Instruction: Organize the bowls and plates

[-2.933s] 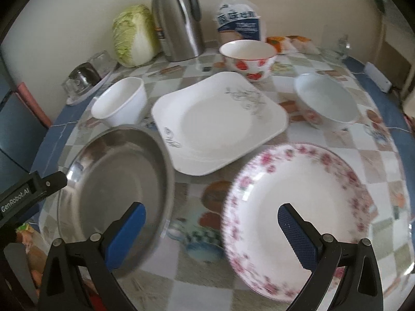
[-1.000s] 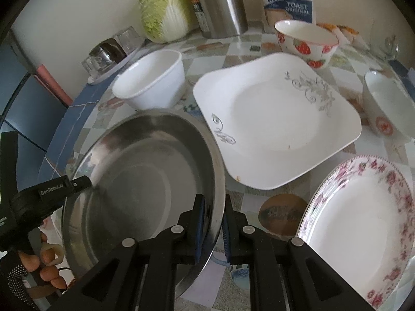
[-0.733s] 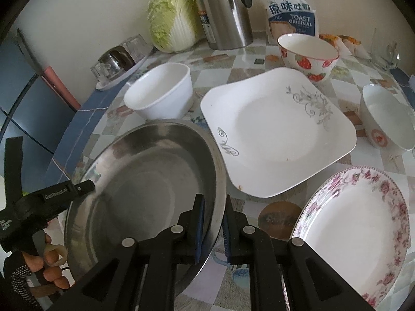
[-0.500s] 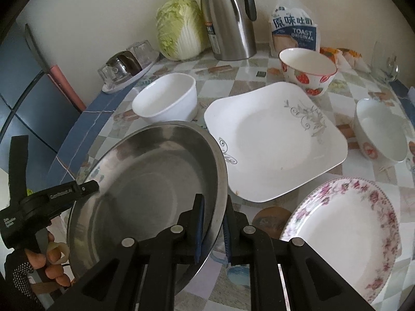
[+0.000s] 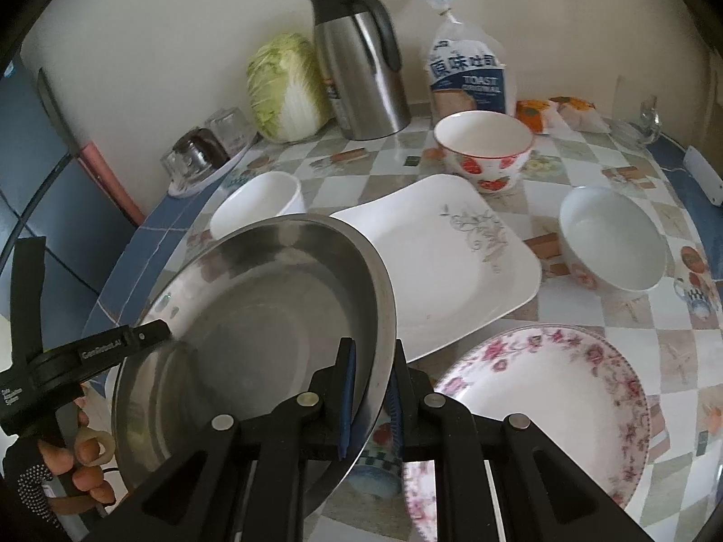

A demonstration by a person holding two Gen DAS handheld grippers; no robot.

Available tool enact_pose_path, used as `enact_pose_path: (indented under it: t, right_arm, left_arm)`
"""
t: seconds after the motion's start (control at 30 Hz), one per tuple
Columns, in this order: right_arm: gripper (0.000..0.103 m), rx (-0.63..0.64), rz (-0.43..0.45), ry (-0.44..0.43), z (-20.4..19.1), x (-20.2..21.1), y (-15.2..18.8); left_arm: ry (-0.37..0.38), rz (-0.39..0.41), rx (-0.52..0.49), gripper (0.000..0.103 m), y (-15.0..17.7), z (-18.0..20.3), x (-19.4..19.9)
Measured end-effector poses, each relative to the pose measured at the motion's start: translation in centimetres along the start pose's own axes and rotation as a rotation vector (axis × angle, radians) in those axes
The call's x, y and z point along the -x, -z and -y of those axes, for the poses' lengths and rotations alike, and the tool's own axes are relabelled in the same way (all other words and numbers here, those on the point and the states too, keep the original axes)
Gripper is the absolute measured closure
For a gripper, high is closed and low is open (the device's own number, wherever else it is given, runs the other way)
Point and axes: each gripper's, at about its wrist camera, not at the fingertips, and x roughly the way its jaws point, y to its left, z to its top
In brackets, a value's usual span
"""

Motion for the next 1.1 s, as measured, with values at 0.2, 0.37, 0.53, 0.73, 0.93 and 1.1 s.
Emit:
enact_pose_path:
  t: [0.2, 0.37, 0.53, 0.73, 0.93, 1.1]
  right_arm:
    - [0.089, -0.032, 0.019, 0.030, 2.0, 0.5, -1.0]
    - [0.089, -0.083, 0.019, 0.041, 4.0, 0.3, -1.6]
    - [0.089, -0.123, 0.026, 0.065, 6.3, 0.2, -2.3]
    - [0.089, -0.164, 0.035, 0.096, 8.8, -0.2, -3.3]
    - [0.089, -0.157, 0.012, 0.129, 9.9, -1.8, -4.0]
    - [0.089, -0.159, 0.000, 0.144, 10.5, -2.9, -4.4]
  left_arm:
    - [0.000, 0.013, -0.045, 0.074, -1.2, 3.1, 0.3]
    - [0.012, 0.012, -0.058, 0.074, -2.2, 5.6, -0.3]
    - [0.030, 0.002, -0.065, 0.074, -2.5, 8.1, -1.3]
    - [0.050, -0.005, -0.085, 0.074, -2.9, 10.5, -2.7]
    - [0.054, -0.021, -0.098, 0.074, -3.6, 11.6, -4.4]
    - [0.066, -0.008, -0.117, 0.074, -4.3, 12.2, -5.0]
